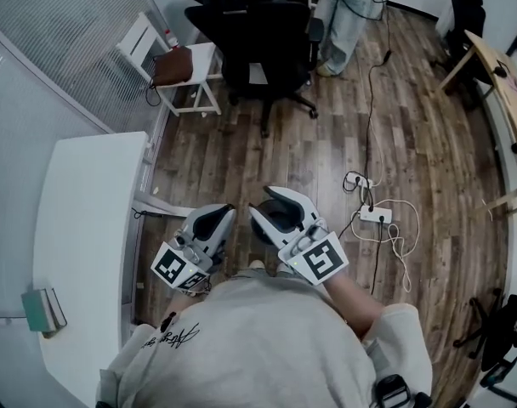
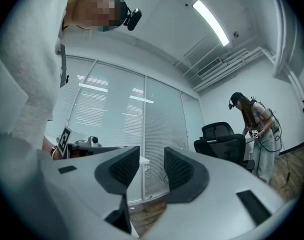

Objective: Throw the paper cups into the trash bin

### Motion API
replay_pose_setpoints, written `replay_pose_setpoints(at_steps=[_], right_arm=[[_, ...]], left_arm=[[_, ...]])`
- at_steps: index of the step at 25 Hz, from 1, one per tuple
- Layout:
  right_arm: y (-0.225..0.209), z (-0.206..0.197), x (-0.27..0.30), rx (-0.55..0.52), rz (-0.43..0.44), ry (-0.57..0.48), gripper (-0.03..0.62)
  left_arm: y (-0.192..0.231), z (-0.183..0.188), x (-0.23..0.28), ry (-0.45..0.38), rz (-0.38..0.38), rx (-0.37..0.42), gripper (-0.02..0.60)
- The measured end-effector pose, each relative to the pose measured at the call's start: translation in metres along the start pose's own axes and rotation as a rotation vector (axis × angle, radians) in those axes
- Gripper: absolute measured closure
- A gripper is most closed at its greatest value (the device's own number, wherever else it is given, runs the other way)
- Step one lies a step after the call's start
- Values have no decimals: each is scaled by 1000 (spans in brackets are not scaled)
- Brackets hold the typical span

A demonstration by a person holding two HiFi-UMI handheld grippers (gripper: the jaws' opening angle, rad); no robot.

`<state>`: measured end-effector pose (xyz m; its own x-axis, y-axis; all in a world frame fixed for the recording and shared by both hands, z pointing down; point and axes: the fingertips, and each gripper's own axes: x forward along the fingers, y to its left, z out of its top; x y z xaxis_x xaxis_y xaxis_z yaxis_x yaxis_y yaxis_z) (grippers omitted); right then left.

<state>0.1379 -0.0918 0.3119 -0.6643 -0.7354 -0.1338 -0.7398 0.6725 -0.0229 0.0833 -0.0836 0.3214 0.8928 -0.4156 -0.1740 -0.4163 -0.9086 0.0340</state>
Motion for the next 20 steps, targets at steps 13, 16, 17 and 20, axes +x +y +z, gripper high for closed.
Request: replay_pose_setpoints(at_steps=[13, 16, 17, 20], right_arm=[[-7, -5, -20, -5, -27, 25, 525], [-8, -6, -21, -6, -31, 27, 545], [-8, -5, -20, -9, -29, 25, 550], [-6, -3, -17, -20, -23, 20, 563]], left_arm=[[-13, 9, 15, -39, -15, 6, 578], [-13, 7, 14, -34, -10, 2, 578], [-12, 7, 14, -35, -7, 0, 578], [-11, 7, 13, -30, -4, -3, 578]])
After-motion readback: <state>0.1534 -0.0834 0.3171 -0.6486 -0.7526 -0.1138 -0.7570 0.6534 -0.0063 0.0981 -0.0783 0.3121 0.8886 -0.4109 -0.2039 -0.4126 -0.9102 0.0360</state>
